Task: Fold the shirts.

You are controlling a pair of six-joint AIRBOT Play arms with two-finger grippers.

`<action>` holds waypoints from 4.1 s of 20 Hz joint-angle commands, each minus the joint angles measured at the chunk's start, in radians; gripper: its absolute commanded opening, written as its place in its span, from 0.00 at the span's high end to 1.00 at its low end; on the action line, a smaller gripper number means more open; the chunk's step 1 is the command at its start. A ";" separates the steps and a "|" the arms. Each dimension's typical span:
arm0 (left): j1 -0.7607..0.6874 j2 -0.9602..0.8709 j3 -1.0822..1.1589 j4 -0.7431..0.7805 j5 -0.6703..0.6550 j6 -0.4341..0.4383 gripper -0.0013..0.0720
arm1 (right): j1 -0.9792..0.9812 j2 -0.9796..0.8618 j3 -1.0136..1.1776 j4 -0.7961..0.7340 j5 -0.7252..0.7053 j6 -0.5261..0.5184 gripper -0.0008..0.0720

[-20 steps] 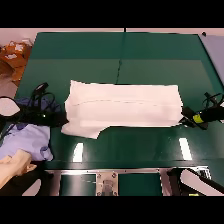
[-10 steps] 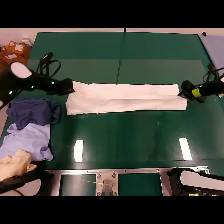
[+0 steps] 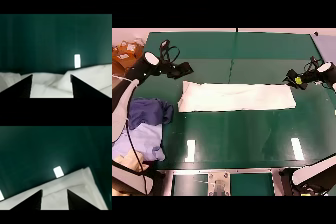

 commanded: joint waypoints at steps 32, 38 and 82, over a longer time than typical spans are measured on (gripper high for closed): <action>-0.602 -0.301 0.117 -0.243 0.299 0.003 0.95 | -0.055 0.183 0.276 0.445 0.727 -0.291 0.97; -0.657 -0.360 0.172 -0.292 0.286 0.003 0.95 | 0.006 0.231 0.278 0.492 0.726 -0.262 0.97; 0.129 -0.129 0.451 0.185 -0.744 0.018 0.95 | 0.410 0.034 -0.200 0.225 0.100 -0.035 0.25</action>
